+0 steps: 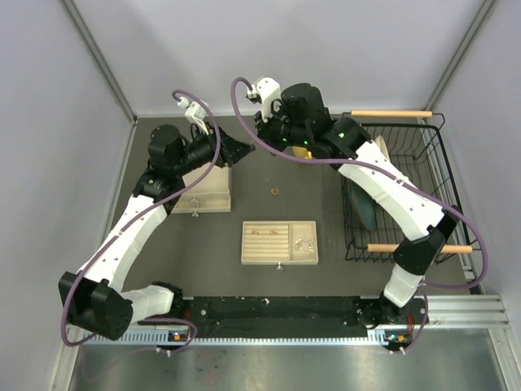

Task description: Organize the mixed jewelry

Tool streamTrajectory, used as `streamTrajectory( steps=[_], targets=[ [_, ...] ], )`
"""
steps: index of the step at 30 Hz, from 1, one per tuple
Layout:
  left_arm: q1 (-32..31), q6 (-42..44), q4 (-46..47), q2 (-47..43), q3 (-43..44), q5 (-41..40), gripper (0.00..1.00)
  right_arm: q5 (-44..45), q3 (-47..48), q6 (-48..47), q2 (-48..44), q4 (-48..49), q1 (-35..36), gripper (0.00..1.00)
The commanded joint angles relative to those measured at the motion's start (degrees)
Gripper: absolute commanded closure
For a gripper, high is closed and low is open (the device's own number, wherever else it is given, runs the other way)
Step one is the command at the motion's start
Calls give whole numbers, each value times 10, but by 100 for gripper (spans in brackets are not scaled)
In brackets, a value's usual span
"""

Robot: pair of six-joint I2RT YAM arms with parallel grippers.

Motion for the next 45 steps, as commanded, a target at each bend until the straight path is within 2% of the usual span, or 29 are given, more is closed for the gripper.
streamTrajectory(
  steps=[1,6,17,26,45],
  targets=[
    [-6,-6,32,-3,9,-6,53,4,26,9,-7,6,9,100],
    [-6,-6,33,3,11,-7,58,4,24,9,-7,5,10,100],
    [-6,-10,37,16,21,-7,61,5,20,7,-8,5,14,100],
    [-7,-22,46,22,19,-2,67,4,17,7,-3,5,15,100],
    [-8,-37,54,19,11,9,86,17,18,4,8,8,22,100]
  ],
)
